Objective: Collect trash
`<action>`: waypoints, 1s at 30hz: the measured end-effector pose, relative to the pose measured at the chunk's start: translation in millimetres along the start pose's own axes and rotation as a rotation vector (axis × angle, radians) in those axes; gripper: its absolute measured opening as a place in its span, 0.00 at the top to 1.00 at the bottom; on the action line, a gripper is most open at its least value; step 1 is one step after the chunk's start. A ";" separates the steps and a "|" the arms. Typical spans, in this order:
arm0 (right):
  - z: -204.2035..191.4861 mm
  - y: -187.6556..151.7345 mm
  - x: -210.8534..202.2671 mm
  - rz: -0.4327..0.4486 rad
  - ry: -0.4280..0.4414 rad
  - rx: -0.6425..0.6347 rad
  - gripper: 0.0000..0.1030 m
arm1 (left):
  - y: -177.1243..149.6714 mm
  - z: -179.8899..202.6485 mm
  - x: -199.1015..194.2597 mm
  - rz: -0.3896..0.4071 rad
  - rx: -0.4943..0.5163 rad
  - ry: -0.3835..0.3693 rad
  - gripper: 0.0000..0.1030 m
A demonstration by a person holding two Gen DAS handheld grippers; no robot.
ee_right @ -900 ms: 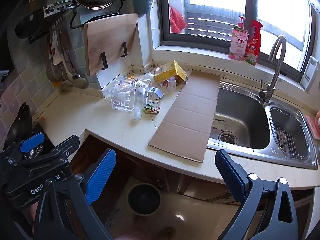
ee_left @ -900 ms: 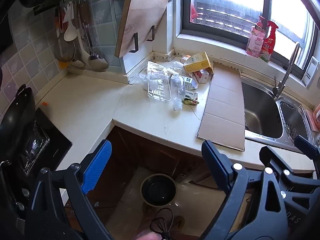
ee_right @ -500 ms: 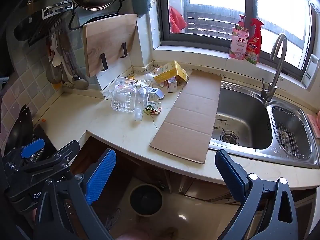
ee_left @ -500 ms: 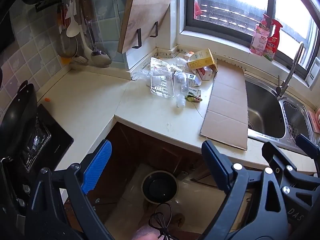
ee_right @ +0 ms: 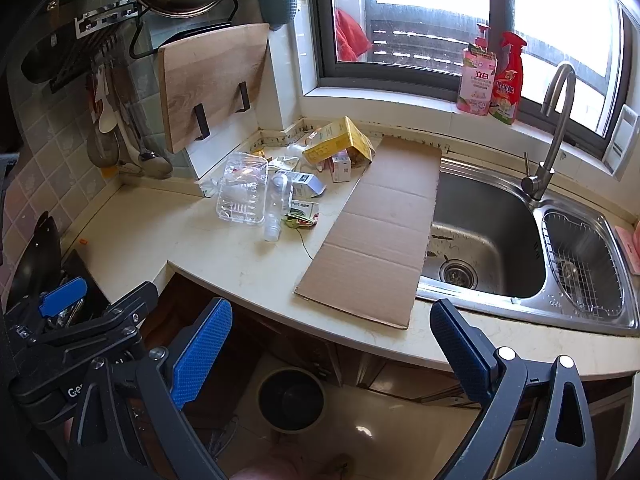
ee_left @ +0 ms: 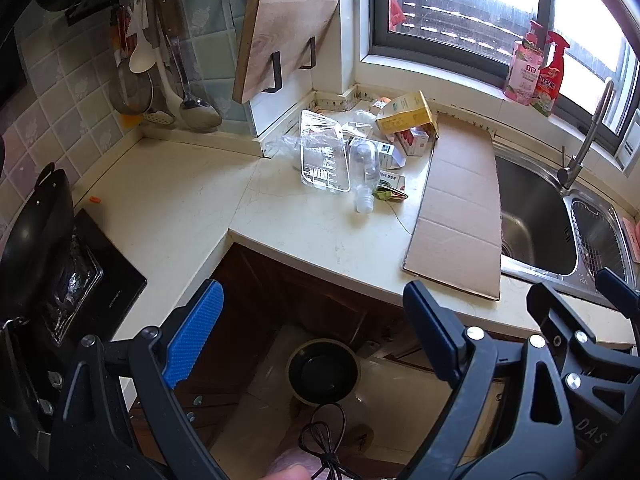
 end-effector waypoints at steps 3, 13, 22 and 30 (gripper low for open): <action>2.9 0.8 5.9 -0.003 0.000 0.005 0.02 | -0.5 1.7 1.7 -0.002 0.004 0.002 0.12; 5.6 1.1 2.4 -0.001 -0.001 0.006 0.02 | -0.9 5.3 4.2 -0.005 0.010 0.003 0.12; 4.9 1.5 2.9 -0.003 -0.001 0.006 0.03 | 0.3 5.2 5.8 -0.007 0.012 0.007 0.12; 4.5 1.6 3.3 -0.004 -0.001 0.005 0.02 | -2.0 3.0 6.1 -0.009 0.010 0.008 0.12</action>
Point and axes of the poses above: each gripper's, at about its wrist camera, not at the fingertips, and x roughly the way its jaws point, z to its right, y to its top, the point moved 9 cm from there along x, roughly the way its jaws point, and after that the axes turned 3 degrees about -y, right-handed, at the moved point
